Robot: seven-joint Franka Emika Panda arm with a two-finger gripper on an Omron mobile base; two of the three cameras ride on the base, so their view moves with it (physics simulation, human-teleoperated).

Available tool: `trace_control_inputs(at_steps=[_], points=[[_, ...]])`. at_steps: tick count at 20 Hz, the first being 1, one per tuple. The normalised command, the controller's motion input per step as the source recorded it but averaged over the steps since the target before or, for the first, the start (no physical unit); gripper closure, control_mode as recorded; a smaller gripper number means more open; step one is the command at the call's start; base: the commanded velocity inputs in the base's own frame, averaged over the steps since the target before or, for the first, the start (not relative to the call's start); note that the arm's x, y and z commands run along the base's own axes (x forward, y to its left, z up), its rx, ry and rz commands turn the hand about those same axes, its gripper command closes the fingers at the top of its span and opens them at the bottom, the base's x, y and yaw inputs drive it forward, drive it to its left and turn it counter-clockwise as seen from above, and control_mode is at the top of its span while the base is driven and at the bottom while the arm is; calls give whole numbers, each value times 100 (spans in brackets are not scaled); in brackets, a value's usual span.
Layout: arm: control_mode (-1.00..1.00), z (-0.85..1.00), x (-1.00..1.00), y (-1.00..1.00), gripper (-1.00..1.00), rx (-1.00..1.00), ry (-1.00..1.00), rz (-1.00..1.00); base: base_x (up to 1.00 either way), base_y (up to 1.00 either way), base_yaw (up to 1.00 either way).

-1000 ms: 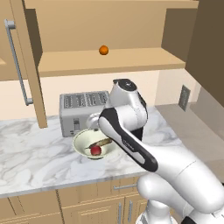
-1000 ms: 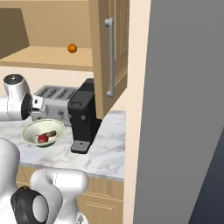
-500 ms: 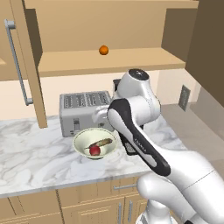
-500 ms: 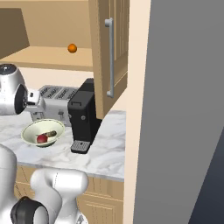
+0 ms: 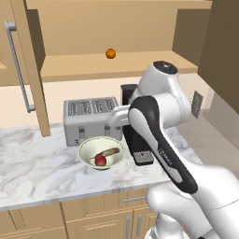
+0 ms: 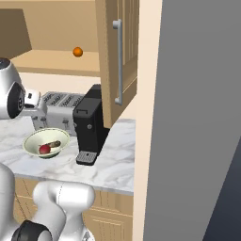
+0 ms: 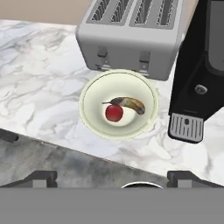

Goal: Open the cabinet. Pick the banana and apple from the cabinet and place them into the bowl. Then close the cabinet.

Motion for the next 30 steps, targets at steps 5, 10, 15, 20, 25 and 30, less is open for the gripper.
trace_control_inputs(at_steps=[5,10,15,20,25,30], points=[[-100,41,-34,-17,-100,-1,0,-2,0,0,0],[-100,50,-31,-21,-100,0,0,-4,0,0,0],[-100,38,-40,-16,-100,0,0,-3,0,0,0],[-100,18,-38,-12,-100,0,-2,-3,0,0,0],[-100,13,-22,-31,-100,0,-11,-7,0,0,0],[-100,2,-4,-39,-100,0,-20,-12,0,0,0]])
